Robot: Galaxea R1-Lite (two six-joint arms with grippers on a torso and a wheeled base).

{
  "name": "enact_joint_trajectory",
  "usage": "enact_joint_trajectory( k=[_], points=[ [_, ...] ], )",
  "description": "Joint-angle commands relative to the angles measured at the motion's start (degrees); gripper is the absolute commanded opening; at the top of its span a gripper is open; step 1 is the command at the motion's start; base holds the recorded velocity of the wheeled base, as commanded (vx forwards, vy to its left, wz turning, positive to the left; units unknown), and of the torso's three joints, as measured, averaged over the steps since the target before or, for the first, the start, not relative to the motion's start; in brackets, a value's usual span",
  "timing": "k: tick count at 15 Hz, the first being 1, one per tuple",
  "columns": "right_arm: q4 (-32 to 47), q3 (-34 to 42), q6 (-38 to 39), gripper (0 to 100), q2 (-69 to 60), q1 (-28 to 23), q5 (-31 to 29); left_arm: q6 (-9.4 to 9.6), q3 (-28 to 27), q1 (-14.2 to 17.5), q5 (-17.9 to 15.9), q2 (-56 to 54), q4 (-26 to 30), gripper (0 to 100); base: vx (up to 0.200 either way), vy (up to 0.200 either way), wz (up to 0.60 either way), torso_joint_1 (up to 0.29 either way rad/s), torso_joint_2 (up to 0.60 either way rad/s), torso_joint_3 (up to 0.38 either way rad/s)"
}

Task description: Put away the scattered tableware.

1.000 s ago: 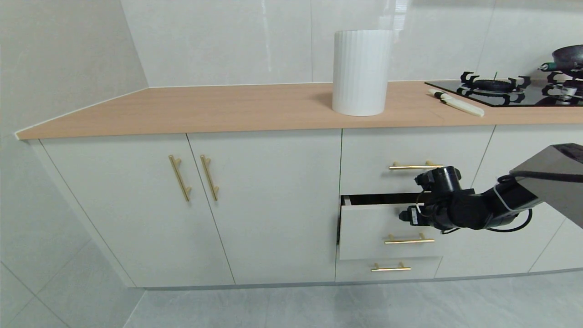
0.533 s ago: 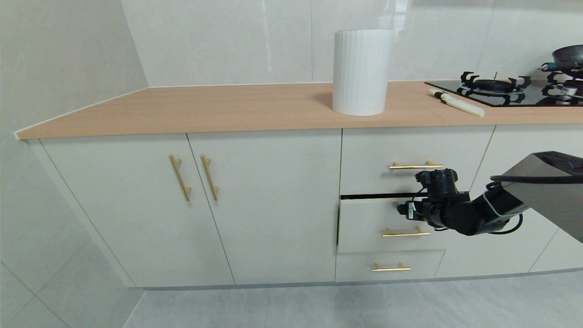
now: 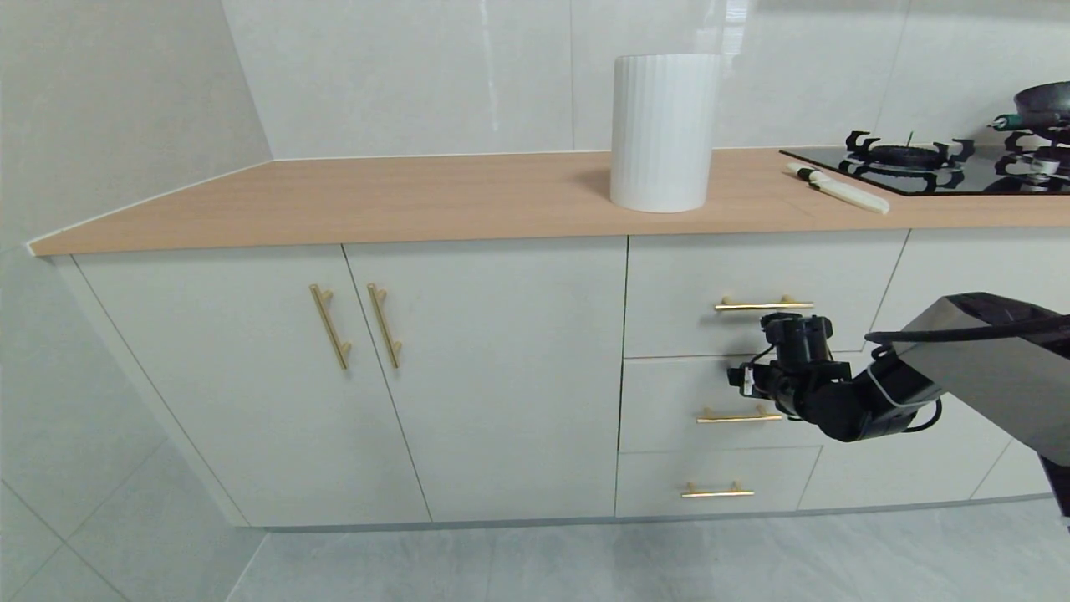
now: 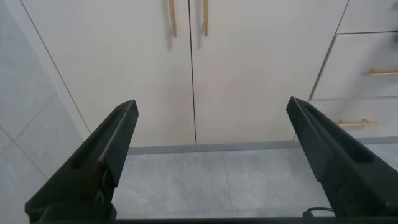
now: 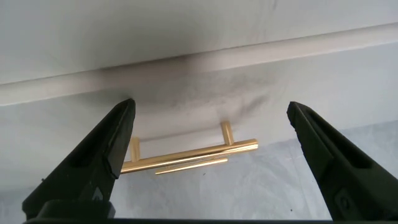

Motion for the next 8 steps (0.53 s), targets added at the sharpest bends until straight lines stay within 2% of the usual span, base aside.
enact_joint_trajectory(
  k=[1, 8],
  points=[
    [0.0, -1.1, 0.5, 100, 0.8, 0.0, 0.0, 0.02, 0.0, 0.0, 0.0, 0.0, 0.0, 100, 0.000, 0.000, 0.00, 0.000, 0.00, 0.000],
    [-0.6, -1.7, 1.9, 100, 0.5, -0.2, -0.3, 0.02, 0.0, 0.0, 0.0, 0.0, 0.0, 100, 0.000, 0.000, 0.00, 0.000, 0.00, 0.000]
  ],
)
